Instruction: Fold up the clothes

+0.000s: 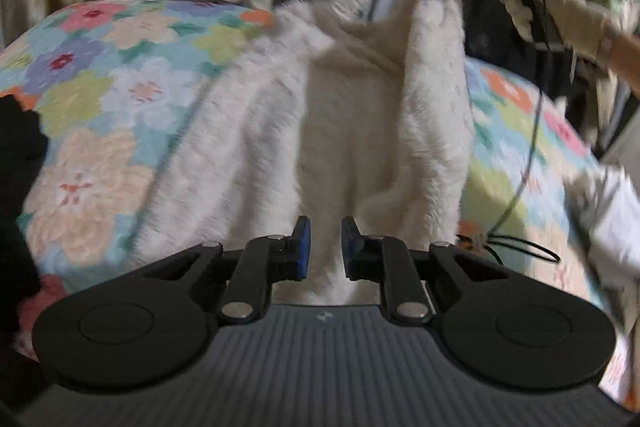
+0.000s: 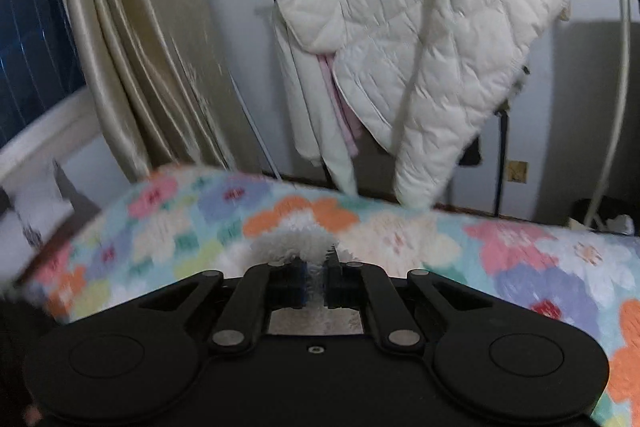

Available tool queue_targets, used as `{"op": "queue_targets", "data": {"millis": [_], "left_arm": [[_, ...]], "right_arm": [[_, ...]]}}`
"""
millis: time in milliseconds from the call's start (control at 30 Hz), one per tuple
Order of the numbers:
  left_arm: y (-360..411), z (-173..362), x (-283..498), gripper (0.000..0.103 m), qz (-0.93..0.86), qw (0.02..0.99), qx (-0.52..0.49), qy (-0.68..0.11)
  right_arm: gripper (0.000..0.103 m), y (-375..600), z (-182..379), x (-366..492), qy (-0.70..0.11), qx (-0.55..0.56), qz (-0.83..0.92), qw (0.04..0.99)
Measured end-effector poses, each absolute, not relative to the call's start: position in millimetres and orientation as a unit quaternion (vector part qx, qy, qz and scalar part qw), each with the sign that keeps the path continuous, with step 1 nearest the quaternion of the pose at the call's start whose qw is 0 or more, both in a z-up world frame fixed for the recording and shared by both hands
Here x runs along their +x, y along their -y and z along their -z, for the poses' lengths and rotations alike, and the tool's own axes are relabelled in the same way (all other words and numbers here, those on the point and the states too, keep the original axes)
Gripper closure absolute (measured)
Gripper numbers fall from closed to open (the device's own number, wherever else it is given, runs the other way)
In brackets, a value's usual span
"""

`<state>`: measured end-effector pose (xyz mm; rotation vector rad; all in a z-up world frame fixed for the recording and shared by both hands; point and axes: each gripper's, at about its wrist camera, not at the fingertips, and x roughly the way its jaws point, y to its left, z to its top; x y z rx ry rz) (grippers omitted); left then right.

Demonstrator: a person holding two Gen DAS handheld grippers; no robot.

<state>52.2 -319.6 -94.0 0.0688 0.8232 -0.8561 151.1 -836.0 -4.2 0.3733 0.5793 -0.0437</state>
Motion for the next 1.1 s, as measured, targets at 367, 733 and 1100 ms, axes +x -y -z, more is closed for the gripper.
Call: {"op": "queue_targets", "data": {"millis": [367, 733, 1100], "left_arm": [[268, 98, 96, 0.085, 0.338, 0.846, -0.06, -0.409], [289, 134, 100, 0.045, 0.333, 0.835, 0.012, -0.437], [264, 139, 112, 0.103, 0.149, 0.893, 0.102, -0.412]], "right_arm": [[0.096, 800, 9, 273, -0.269, 0.211, 0.028, 0.939], [0.087, 784, 41, 314, -0.242, 0.239, 0.03, 0.94], [0.042, 824, 63, 219, -0.242, 0.305, -0.023, 0.921]]}}
